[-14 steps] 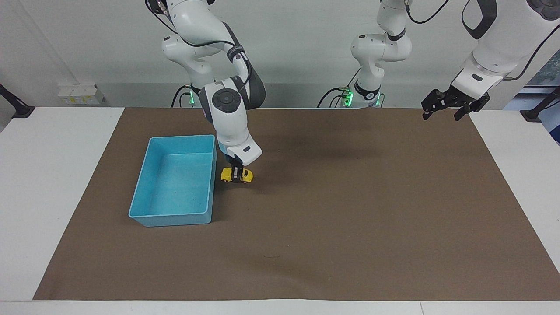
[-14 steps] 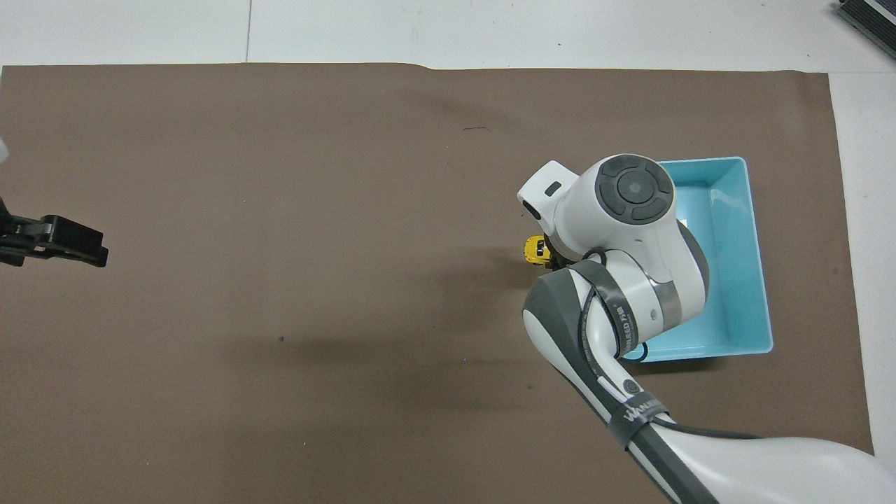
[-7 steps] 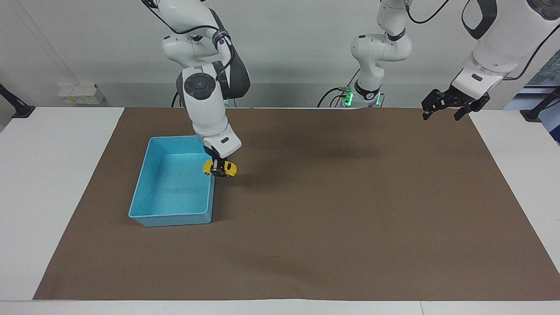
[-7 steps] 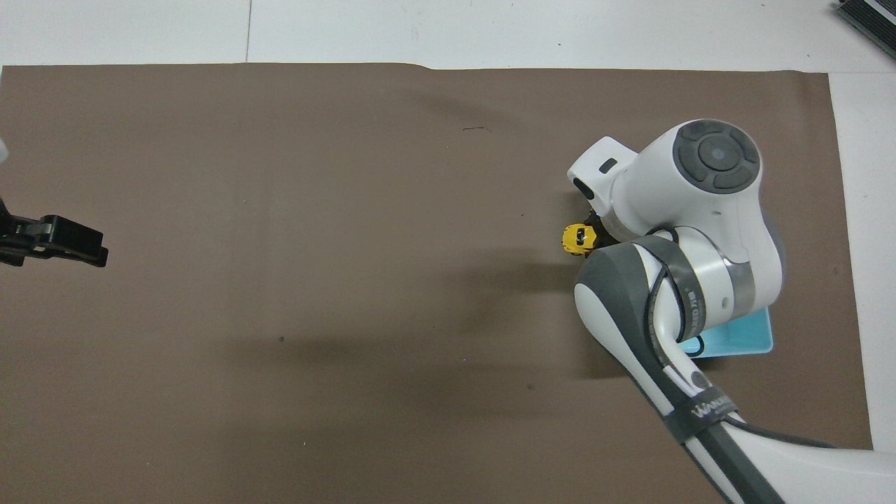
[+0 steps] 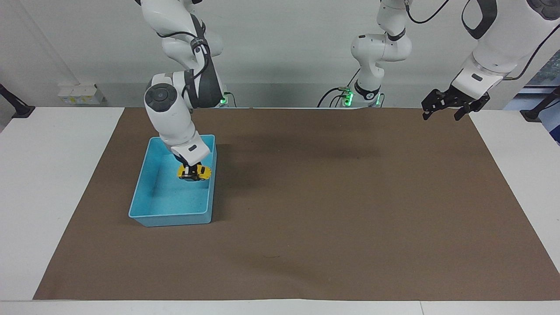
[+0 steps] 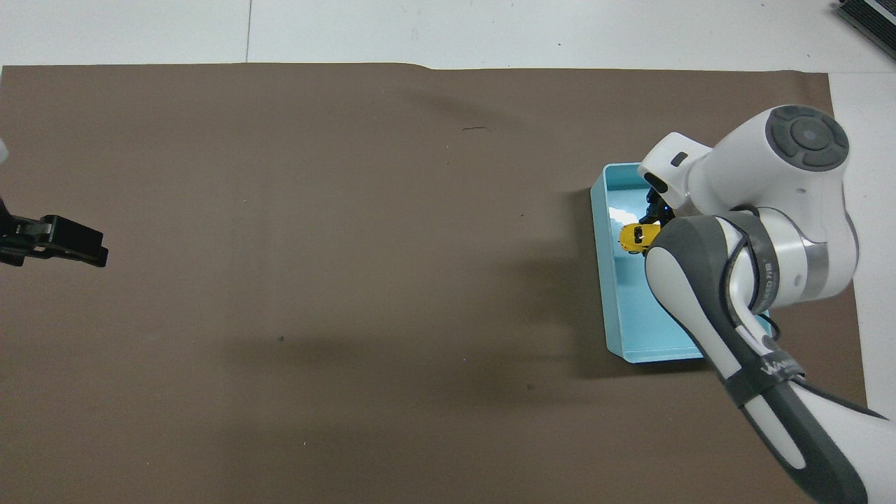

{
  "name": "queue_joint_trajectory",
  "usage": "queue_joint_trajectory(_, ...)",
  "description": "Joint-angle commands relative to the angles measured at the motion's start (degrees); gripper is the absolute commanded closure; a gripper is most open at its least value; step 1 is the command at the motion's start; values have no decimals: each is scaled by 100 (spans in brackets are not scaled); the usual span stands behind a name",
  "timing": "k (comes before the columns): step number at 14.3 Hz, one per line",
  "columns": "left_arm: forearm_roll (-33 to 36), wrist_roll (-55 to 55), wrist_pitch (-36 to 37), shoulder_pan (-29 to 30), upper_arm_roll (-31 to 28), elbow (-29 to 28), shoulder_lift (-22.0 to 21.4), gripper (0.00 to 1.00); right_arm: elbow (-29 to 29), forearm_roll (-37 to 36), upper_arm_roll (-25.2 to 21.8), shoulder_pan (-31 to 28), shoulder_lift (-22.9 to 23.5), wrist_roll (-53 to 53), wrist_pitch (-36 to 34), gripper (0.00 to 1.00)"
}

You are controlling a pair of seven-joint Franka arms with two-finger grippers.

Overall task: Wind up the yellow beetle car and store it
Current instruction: 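Lift the car over the box wall and lower it inside with the right gripper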

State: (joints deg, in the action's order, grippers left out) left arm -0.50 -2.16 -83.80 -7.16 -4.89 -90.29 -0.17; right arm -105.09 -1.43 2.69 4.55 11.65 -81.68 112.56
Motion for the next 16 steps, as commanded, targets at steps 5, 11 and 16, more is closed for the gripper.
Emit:
queue_joint_trajectory(5,50,14,4,57,41,-85,-106,0,-1039,82,39,-393,-410,-252,784,90)
queue_joint_trajectory(11,50,14,-5,57,41,-85,-115,0,-1558,12,39,-385,-366,-339,1373,90)
queue_joint_trajectory(16,50,14,4,57,41,-85,-115,0,-1857,-6,39,-402,-278,-480,1794,90)
